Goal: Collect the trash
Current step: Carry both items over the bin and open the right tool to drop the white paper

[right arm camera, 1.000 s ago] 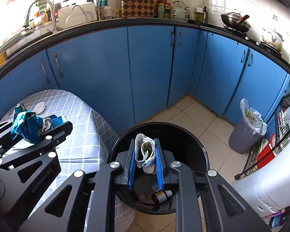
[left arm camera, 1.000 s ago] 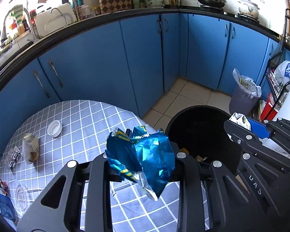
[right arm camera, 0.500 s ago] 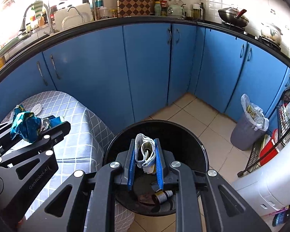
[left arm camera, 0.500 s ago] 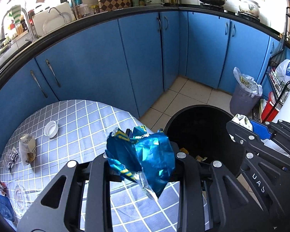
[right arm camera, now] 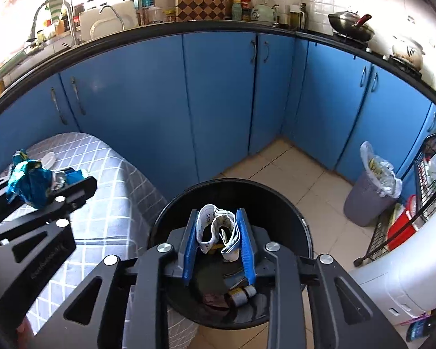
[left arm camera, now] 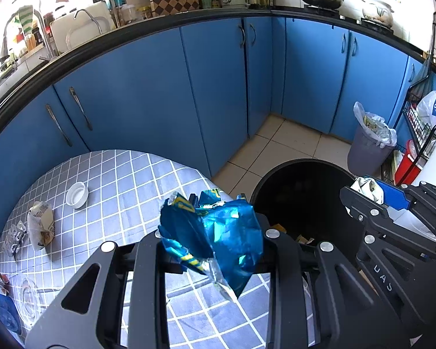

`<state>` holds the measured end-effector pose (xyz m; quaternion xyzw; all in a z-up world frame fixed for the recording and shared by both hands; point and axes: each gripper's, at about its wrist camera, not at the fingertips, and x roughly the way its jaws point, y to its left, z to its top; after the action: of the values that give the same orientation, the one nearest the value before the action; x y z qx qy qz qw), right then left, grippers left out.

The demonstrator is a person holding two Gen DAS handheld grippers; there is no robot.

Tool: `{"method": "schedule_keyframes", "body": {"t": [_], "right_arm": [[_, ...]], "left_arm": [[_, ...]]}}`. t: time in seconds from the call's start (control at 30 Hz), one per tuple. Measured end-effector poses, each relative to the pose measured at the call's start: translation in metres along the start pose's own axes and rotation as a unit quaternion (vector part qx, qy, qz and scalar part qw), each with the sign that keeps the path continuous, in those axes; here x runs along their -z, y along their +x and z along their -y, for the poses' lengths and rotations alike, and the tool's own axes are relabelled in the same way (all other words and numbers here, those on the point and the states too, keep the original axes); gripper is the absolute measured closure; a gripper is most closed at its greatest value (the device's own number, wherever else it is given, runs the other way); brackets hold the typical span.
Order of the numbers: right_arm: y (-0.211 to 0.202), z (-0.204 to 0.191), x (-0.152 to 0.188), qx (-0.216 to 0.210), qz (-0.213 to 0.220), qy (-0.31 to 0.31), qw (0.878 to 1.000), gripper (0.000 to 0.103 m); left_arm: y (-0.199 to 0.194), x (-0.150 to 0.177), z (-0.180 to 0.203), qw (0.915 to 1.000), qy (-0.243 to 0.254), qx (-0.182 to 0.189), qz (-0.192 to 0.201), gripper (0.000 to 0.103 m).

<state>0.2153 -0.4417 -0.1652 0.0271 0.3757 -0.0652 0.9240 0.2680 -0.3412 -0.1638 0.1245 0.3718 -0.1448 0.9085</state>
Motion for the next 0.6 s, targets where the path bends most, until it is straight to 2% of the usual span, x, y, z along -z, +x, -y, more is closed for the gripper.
{"method": "schedule_keyframes", "body": {"t": [0.03, 0.1, 0.6], "right_arm": [[0.0, 0.0, 0.0, 0.003, 0.002, 0.0, 1.0, 0.042], [-0.004, 0.001, 0.0, 0.012, 0.017, 0.001, 1.0, 0.02], [-0.008, 0.014, 0.005, 0.043, 0.026, 0.009, 0.999, 0.017]], "left_arm": [[0.0, 0.0, 0.0, 1.0, 0.0, -0.001, 0.0, 0.075], [0.0, 0.0, 0.001, 1.0, 0.0, -0.001, 0.0, 0.075], [0.002, -0.005, 0.018, 0.9998, 0.015, 0.012, 0.004, 0.075]]}}
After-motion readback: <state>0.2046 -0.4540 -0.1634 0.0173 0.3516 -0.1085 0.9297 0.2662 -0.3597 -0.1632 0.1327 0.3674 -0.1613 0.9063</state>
